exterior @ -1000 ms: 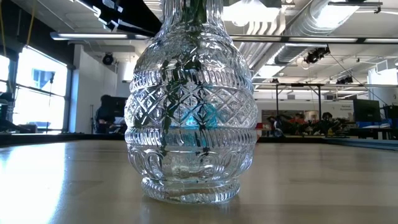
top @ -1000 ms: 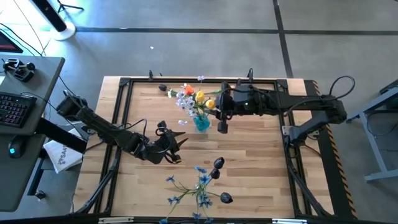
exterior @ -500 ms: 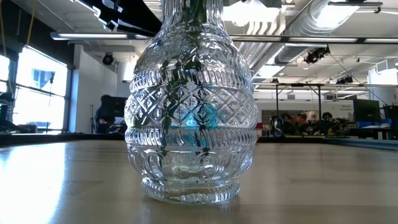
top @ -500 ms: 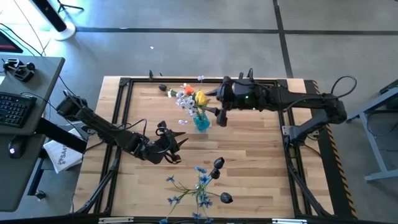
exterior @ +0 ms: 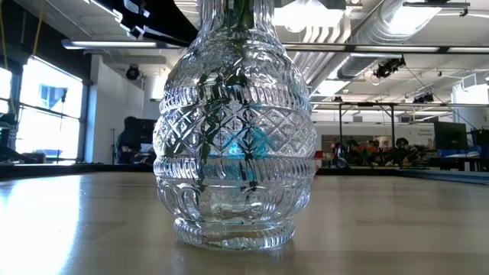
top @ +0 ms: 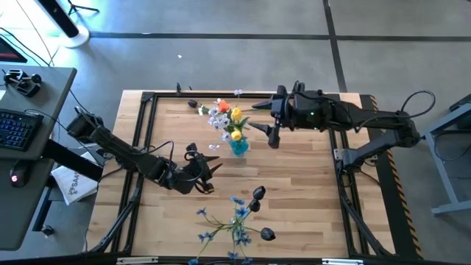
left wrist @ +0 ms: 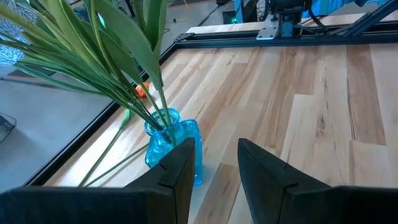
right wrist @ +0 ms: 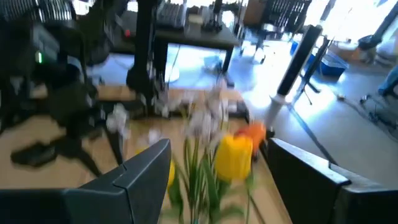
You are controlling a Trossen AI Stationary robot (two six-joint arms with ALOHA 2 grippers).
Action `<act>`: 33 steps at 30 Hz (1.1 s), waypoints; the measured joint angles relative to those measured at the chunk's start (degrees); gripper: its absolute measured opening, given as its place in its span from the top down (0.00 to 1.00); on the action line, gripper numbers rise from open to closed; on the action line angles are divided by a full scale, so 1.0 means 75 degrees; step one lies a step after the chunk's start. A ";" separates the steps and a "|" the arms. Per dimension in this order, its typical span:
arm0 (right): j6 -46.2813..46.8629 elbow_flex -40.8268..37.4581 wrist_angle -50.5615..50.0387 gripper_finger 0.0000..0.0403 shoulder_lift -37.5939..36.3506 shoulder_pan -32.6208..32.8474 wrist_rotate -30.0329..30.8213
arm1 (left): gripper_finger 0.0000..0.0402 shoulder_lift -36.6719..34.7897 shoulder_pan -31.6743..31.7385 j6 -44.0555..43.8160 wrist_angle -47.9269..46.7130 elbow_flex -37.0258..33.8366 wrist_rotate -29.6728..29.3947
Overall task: Sort flowers into vase by color
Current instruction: Put the black tulip into the transparent vase
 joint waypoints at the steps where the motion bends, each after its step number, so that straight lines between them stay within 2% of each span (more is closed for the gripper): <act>1: -0.0005 0.0002 -0.0246 0.35 -0.0042 0.0000 0.0017 | 0.72 0.0000 -0.0003 0.0000 -0.0003 0.0000 0.0003; 7: 0.0323 -0.0027 -0.1979 0.35 -0.0051 -0.0192 0.0028 | 0.72 -0.0001 -0.0003 -0.0099 -0.0191 0.0000 -0.0027; 10: 0.0427 -0.0370 -0.2067 0.35 -0.0059 -0.0330 0.0030 | 0.72 -0.0130 -0.0003 -0.0701 -0.0788 0.0000 -0.0084; 17: 0.0648 -0.2888 -0.0259 0.35 -0.0493 -0.0999 -0.0064 | 0.74 -0.0822 -0.0050 -0.3669 -0.3632 0.0003 0.0049; 20: 0.0830 -0.3885 0.0403 0.35 -0.0487 -0.1464 -0.0450 | 0.74 -0.1059 -0.0051 -0.5186 -0.5018 0.0003 0.0253; 24: 0.1206 -0.4954 0.1240 0.35 -0.0487 -0.2296 -0.0505 | 0.74 -0.1056 0.0090 -0.6797 -0.6406 0.0003 0.0385; 29: 0.2070 -0.5881 0.1870 0.35 -0.0493 -0.3611 -0.0526 | 0.74 -0.0759 0.0323 -0.7388 -0.6527 0.0003 0.0401; 33: 0.2730 -0.6614 0.2844 0.35 -0.0443 -0.4618 -0.1311 | 0.74 -0.0408 0.0464 -0.7350 -0.6332 0.0003 0.0405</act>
